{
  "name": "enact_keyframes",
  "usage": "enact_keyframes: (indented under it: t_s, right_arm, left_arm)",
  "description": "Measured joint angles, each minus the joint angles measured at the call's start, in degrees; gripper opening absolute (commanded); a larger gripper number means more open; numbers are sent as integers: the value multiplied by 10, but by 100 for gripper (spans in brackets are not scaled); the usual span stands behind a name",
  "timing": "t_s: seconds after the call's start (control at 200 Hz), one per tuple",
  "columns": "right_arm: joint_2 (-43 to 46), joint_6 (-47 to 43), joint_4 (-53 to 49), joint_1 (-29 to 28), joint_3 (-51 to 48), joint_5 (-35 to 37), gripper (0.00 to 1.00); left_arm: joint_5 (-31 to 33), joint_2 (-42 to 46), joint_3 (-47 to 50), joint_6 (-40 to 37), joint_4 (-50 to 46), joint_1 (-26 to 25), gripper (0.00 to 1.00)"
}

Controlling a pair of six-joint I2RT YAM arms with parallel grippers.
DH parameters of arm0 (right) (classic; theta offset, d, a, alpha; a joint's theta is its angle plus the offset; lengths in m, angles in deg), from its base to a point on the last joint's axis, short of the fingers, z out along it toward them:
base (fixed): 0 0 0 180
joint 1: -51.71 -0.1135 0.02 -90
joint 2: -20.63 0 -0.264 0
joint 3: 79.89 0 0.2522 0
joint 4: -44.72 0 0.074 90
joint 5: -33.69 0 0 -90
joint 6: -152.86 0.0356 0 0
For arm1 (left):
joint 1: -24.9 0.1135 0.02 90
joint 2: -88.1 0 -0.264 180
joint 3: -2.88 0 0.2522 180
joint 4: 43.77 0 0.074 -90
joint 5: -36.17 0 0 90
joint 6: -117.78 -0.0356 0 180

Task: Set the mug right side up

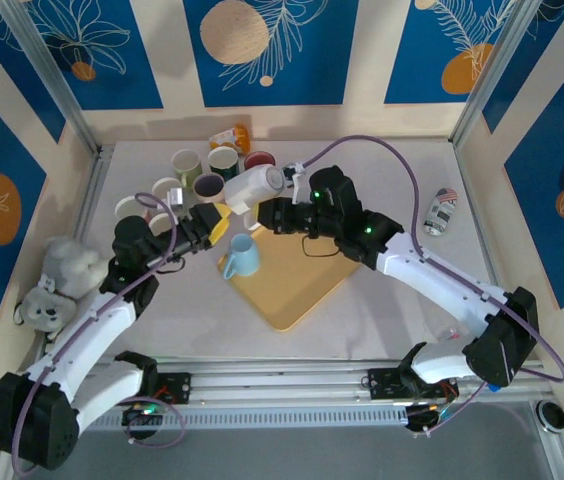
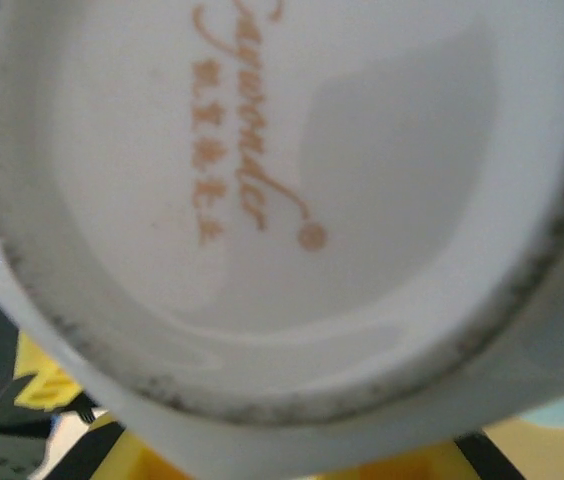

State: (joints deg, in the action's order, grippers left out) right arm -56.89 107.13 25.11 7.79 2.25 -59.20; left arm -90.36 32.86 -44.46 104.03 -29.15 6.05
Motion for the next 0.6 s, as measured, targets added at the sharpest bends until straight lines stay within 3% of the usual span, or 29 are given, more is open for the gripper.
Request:
enact_keyframes:
  t_s: [0.35, 0.6]
  right_arm:
    - [0, 82, 163, -18, -45, 17, 0]
    - [-6, 108, 214, -21, -45, 19, 0]
  left_arm:
    - [69, -19, 27, 79, 89, -40, 60]
    - [98, -26, 27, 111, 125, -56, 53]
